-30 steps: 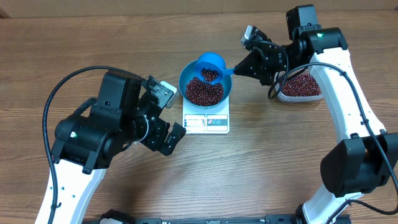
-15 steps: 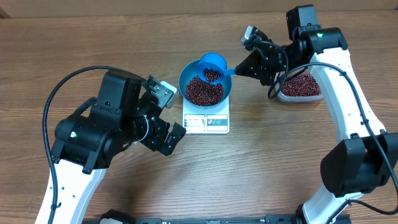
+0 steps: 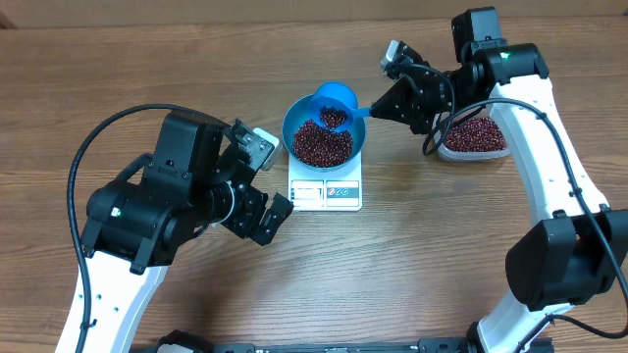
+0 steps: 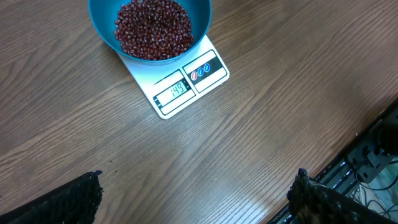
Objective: Scoop item into bowl and weigh 150g on scale
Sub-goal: 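Hold the blue scoop tilted over the teal bowl, trickling beans in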
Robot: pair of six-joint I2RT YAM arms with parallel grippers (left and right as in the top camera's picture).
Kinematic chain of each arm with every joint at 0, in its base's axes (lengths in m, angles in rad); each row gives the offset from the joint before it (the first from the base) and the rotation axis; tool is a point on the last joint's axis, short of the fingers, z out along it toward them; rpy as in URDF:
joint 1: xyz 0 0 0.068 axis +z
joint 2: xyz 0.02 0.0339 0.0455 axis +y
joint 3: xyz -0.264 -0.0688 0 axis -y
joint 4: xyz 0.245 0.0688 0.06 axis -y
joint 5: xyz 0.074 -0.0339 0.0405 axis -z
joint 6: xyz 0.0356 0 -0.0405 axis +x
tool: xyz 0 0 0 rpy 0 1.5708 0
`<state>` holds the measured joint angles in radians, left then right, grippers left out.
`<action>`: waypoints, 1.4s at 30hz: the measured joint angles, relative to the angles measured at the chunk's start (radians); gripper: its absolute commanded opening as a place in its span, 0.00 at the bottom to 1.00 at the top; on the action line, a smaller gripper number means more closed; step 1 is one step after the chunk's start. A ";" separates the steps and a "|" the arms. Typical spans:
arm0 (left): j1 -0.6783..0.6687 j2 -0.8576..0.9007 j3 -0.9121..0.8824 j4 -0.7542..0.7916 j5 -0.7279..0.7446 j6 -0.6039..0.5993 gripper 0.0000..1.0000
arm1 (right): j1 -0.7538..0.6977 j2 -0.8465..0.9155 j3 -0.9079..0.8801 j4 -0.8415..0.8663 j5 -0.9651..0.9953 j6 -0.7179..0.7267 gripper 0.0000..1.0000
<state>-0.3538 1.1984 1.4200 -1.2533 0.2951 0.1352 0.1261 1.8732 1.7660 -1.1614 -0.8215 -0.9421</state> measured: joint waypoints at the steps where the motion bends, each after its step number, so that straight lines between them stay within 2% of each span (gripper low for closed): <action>1: 0.000 0.000 0.000 0.000 0.000 0.000 1.00 | 0.000 0.000 0.000 0.001 -0.003 0.000 0.04; 23: 0.000 0.001 0.000 0.000 0.000 0.000 0.99 | 0.000 0.000 0.000 0.000 -0.037 -0.069 0.04; 42: 0.000 0.001 0.000 0.000 0.000 0.000 1.00 | 0.000 0.000 0.000 -0.006 -0.020 -0.004 0.04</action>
<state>-0.3538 1.1992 1.4200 -1.2533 0.2955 0.1349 0.1261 1.8732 1.7660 -1.1671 -0.8413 -0.9463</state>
